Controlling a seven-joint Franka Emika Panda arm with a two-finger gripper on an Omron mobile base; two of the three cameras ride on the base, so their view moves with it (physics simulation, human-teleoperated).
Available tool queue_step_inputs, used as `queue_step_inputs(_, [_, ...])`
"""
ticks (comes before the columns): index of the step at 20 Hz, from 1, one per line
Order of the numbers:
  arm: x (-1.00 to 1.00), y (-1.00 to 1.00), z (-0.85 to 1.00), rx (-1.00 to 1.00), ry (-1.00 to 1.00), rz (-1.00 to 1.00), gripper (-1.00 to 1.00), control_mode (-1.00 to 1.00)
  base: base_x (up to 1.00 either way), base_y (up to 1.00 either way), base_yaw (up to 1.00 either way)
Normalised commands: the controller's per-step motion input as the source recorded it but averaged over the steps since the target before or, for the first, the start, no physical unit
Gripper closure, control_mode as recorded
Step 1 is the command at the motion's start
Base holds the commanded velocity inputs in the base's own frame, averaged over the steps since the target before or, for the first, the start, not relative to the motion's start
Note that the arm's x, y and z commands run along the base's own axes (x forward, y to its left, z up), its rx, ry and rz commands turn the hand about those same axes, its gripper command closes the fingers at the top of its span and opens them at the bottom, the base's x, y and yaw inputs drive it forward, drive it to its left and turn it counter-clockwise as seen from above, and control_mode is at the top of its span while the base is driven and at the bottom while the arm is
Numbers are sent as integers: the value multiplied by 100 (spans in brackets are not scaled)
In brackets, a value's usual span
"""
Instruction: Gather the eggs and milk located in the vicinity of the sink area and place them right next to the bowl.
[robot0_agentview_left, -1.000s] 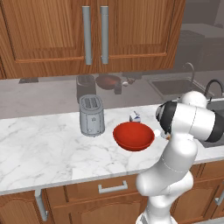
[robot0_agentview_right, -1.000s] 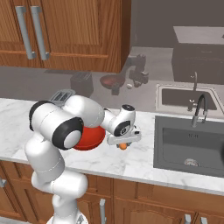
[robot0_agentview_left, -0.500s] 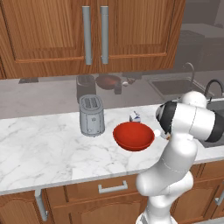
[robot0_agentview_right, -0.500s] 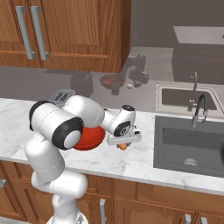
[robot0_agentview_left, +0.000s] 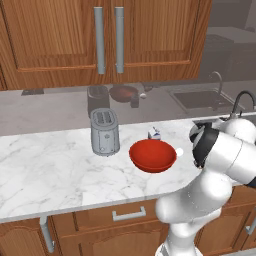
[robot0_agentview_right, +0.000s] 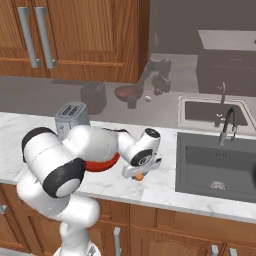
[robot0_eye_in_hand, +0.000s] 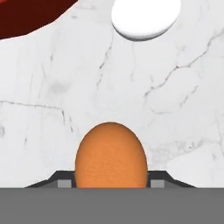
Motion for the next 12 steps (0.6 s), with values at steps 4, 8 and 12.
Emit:
queue_step_inputs(4, [-69,20,0,2,-12,35,100,-100,0,0,0])
queue_step_inputs(8, [-10,38,18,9,-13,34,100,-100,0,0,0])
queue_step_inputs(12, [13,21,24,23,-16,32,100,-100,0,0,0])
